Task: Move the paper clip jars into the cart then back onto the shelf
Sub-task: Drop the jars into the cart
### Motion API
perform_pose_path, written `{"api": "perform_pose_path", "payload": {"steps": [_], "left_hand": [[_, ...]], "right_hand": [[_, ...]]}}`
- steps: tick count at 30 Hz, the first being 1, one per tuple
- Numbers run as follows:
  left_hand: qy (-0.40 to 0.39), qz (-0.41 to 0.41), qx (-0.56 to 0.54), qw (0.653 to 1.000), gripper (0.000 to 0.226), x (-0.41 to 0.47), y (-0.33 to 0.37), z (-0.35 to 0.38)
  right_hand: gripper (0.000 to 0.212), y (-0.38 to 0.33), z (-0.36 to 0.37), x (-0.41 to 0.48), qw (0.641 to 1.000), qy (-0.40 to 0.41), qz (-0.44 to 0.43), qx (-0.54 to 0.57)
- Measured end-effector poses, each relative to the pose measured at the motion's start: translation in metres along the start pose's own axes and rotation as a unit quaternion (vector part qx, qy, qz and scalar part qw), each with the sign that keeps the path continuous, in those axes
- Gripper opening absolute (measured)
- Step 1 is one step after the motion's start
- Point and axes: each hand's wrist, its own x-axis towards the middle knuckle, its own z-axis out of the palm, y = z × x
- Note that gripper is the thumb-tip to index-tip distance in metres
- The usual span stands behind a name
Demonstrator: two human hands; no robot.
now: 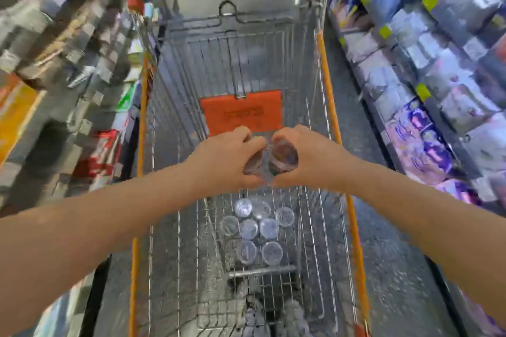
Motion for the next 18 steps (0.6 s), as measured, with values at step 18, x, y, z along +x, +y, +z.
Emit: {"api": "perform_pose_path", "payload": {"steps": [18], "left_hand": [[-0.162,-0.121,-0.092,0.975,0.053,-0.012,-0.015,0.250]], "right_hand": [[0.061,0.074,0.235,0.025,0.969,-0.094,0.225,-0.026]]}}
